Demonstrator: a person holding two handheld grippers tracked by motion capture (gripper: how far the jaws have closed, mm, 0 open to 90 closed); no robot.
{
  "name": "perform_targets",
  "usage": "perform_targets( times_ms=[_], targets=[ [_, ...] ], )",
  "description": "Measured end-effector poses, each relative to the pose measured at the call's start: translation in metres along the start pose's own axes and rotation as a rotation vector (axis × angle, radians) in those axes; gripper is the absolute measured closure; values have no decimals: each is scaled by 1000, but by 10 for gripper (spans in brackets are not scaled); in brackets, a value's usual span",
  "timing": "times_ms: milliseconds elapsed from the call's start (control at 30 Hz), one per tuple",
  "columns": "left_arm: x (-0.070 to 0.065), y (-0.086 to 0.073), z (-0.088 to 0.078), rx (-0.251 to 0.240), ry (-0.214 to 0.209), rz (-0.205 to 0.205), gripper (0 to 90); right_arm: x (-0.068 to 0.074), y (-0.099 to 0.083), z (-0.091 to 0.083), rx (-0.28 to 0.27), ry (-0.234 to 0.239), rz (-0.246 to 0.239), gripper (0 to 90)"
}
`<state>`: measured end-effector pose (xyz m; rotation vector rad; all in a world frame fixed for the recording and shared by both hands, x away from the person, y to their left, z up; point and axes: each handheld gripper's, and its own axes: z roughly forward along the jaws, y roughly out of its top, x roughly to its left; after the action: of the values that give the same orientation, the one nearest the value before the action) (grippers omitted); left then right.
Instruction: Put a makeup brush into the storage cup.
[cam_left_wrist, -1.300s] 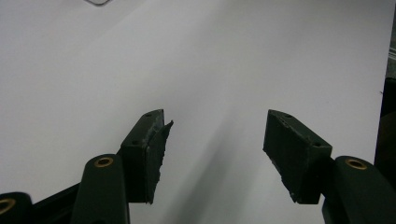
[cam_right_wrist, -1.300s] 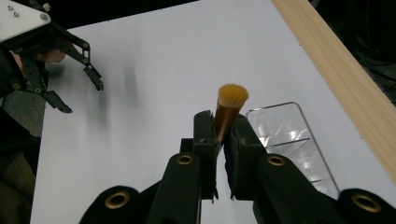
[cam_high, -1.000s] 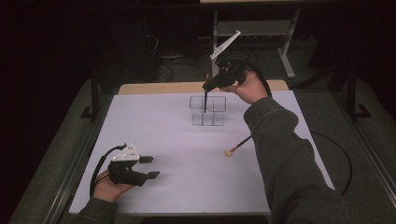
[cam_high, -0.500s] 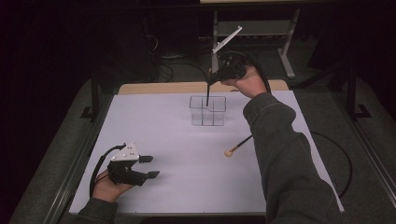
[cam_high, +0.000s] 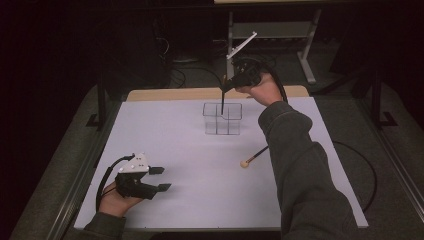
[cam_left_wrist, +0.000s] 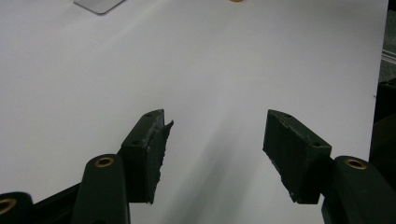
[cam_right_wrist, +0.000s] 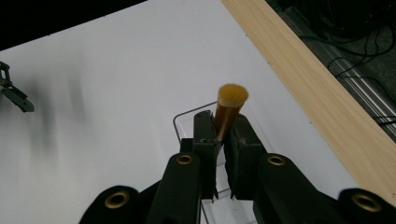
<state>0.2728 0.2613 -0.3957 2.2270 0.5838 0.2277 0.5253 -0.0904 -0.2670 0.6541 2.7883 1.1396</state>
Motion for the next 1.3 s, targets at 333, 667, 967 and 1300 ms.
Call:
perform_targets(
  times_ms=[333,667,967,1300],
  targets=[
    [-1,0,0,-4,-2,-5,382,0,-6,8,9,1,14,824],
    [0,-1,-3,-9,2,-6,370,1,-11,16,20,-3,20,824],
    [0,-1,-4,-7,2,1,366,2,-13,20,21,-1,25,824],
    [0,-1,-3,-6,-3,1,366,0,-23,24,24,-6,42,822]
  ],
)
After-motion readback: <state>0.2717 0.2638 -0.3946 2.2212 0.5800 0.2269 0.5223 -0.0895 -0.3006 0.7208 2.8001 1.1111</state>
